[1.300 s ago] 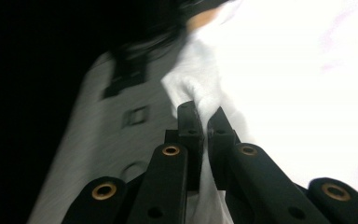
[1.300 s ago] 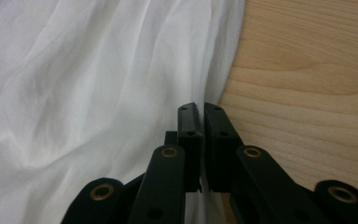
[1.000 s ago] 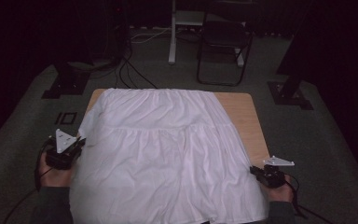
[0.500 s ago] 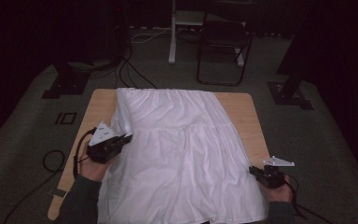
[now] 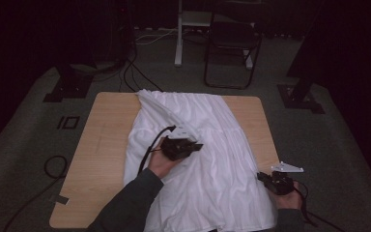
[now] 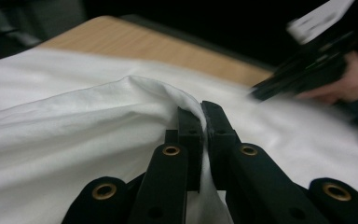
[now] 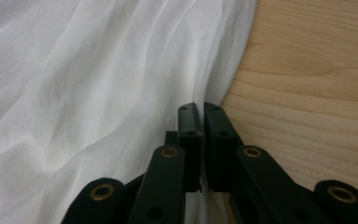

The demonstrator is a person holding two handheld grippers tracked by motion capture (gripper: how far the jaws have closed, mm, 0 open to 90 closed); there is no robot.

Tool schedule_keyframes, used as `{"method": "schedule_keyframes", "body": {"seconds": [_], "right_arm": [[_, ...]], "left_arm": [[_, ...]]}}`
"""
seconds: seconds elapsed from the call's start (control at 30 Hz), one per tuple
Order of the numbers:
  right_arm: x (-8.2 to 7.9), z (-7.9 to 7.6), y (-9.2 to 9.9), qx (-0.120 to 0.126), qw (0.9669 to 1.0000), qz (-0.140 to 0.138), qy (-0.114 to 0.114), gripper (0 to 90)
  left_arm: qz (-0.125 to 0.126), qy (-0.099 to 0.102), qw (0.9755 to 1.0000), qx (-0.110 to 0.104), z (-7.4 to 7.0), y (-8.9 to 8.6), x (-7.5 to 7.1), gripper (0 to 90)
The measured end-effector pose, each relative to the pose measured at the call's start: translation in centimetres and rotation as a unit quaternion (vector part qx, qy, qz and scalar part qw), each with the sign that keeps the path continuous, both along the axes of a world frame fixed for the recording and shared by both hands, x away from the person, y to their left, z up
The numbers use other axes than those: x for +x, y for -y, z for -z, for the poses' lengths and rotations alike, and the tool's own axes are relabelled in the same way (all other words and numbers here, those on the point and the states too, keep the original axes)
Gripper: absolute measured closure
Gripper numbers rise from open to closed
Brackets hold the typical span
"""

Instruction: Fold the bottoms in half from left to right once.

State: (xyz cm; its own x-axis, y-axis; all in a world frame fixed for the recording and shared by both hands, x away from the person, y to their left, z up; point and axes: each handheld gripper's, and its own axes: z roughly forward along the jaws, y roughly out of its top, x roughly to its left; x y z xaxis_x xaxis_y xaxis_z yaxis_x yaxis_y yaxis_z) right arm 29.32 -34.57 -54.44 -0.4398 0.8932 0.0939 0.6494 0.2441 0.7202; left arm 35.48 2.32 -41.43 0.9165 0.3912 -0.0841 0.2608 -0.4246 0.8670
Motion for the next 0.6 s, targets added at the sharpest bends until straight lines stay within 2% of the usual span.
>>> {"method": "schedule_keyframes", "body": {"seconds": [0.07, 0.13, 0.17, 0.23, 0.27, 0.3, 0.33, 0.4, 0.43, 0.47, 0.53, 0.6], "right_arm": [[0.0, 0.0, 0.0, 0.002, 1.0000, 0.000, -0.001, 86.2], [0.1, 0.0, 0.0, 0.002, 1.0000, 0.002, -0.001, 86.3], [0.1, 0.0, 0.0, 0.001, 1.0000, 0.003, -0.001, 86.3], [0.1, -0.1, -0.2, -0.005, 1.0000, 0.005, -0.001, 86.3], [0.1, -0.1, -0.3, -0.009, 0.9999, 0.008, -0.003, 86.2], [0.1, -0.2, -0.5, -0.013, 0.9998, 0.011, -0.007, 85.3], [0.1, -0.3, -0.6, -0.019, 0.9997, 0.012, -0.009, 80.5], [0.2, -0.6, -1.1, -0.037, 0.9989, 0.027, -0.012, 63.4], [0.2, -0.9, -1.5, -0.046, 0.9984, 0.034, -0.004, 58.3], [0.2, -1.3, -1.8, -0.043, 0.9983, 0.040, 0.004, 55.2], [0.1, -2.4, -2.5, -0.039, 0.9980, 0.044, 0.024, 48.7], [-0.1, -3.8, -3.6, -0.033, 0.9975, 0.041, 0.046, 47.4]], "left_arm": [[0.030, 0.000, 0.9994, -0.016, -0.5, 1.9, -0.6, 87.9], [0.056, -0.013, 0.9979, -0.029, -0.4, 3.7, -1.1, 87.9], [0.065, -0.022, 0.9972, -0.028, 0.0, 4.5, -1.3, 87.8], [0.075, -0.039, 0.9964, -0.010, 1.5, 5.8, -1.3, 87.2], [0.075, -0.054, 0.9957, -0.005, 2.4, 6.3, -1.1, 84.8], [0.075, -0.069, 0.9947, -0.002, 3.4, 6.5, -0.9, 76.8], [0.073, -0.081, 0.9940, 0.005, 4.0, 6.5, -0.7, 66.6], [0.049, -0.084, 0.9951, 0.015, 5.0, 5.6, -0.4, 56.5], [0.039, -0.088, 0.9954, 0.007, 5.0, 4.8, -0.3, 53.6], [0.030, -0.088, 0.9957, 0.000, 4.9, 4.1, -0.2, 51.7], [0.006, -0.074, 0.9973, -0.005, 4.4, 1.9, -0.1, 49.6], [-0.030, -0.053, 0.9982, 0.001, 3.8, -0.8, -0.2, 48.3]]}}
